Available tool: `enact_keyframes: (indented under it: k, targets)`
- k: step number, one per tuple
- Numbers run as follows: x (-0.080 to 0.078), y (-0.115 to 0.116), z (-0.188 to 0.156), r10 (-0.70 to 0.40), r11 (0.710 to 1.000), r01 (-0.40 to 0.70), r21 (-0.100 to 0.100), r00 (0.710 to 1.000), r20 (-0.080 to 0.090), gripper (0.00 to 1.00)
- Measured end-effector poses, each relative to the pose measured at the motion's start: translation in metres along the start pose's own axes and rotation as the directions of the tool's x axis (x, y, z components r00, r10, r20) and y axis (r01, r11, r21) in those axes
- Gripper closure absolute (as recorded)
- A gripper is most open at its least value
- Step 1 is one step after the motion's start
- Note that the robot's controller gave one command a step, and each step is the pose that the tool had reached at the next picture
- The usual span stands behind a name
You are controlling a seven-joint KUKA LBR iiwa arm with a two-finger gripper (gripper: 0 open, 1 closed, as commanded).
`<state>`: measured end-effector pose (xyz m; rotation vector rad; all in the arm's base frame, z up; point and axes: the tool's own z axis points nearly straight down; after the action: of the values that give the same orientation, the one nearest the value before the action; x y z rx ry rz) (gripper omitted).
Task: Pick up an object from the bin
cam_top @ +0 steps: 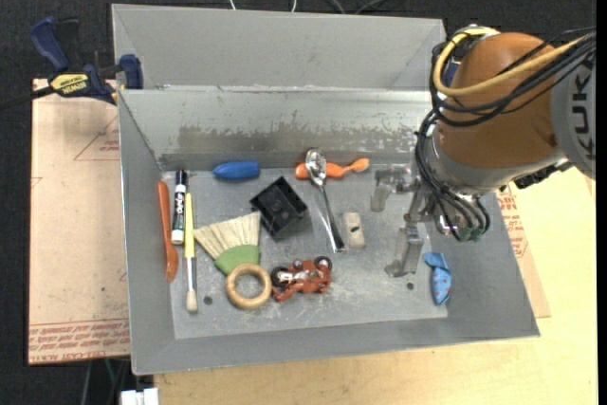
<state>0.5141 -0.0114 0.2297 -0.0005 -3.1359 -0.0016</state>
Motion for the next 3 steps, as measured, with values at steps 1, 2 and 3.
enact_keyframes:
  k: [1,2,3]
  targets:
    - [-0.001,0.000,-0.003,-0.001,1.000,0.001,0.000,1.000,0.007,0.00]
    - [0.003,0.033,0.066,-0.140,0.990,0.140,0.001,0.990,0.009,0.00]
    - [0.012,0.068,0.085,-0.312,0.950,0.312,0.004,0.950,0.015,0.00]
